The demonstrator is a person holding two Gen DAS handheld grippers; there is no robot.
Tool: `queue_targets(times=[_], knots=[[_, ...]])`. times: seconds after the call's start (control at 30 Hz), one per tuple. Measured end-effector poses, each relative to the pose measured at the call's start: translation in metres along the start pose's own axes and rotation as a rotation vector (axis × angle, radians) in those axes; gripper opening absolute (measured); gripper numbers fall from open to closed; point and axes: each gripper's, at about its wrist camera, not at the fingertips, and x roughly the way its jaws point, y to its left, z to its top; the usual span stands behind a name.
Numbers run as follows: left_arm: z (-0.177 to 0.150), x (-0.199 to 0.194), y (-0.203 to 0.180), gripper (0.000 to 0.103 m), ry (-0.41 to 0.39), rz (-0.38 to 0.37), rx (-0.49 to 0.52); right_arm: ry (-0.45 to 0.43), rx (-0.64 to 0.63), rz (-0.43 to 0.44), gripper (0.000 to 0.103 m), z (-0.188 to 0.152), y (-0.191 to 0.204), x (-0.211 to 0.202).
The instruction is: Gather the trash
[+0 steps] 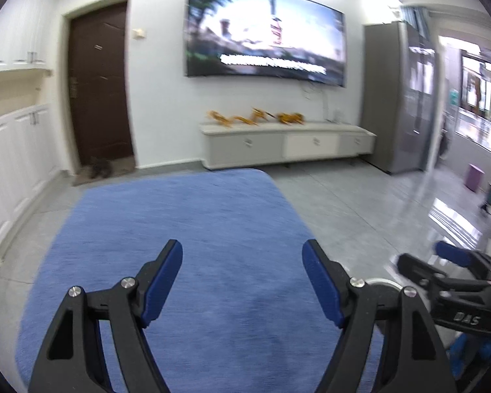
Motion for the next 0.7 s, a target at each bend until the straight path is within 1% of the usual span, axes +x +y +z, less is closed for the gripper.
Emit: queue_targets(times=[0.1,0.13,0.2,0.3,0.37,0.4,0.43,0.5,0.7], knots=[[-0.003,-0.007,0.018,0.076,-0.041,0.098,-0.023,-0.044,-0.007,-0.034,0.097,0.001,0.008,-0.005],[-0.004,-0.007,0.021,0.078,-0.048,0.116,-0.031,-0.066,-0.007,-0.049,0.098,0.001,0.011,-0.008],[-0.006,-0.009,0.030,0.088,-0.063,0.152,-0.054,-0.108,-0.011,-0.079,0.100,0.002,0.015,-0.012],[-0.008,-0.008,0.045,0.094,-0.093,0.203,-0.097,-0.176,-0.023,-0.133,0.102,0.000,0.025,-0.016],[-0.011,-0.012,0.052,0.098,-0.101,0.219,-0.123,-0.196,-0.031,-0.156,0.103,-0.004,0.031,-0.014],[-0.012,-0.009,0.056,0.102,-0.097,0.228,-0.138,-0.197,-0.032,-0.165,0.103,-0.005,0.033,-0.010],[-0.013,-0.007,0.055,0.103,-0.097,0.231,-0.143,-0.189,-0.030,-0.168,0.103,-0.007,0.033,-0.006],[-0.017,-0.001,0.056,0.103,-0.098,0.234,-0.147,-0.166,-0.021,-0.170,0.103,-0.010,0.034,0.006],[-0.027,0.025,0.060,0.103,-0.051,0.221,-0.149,-0.101,-0.002,-0.194,0.103,-0.015,0.032,0.035]])
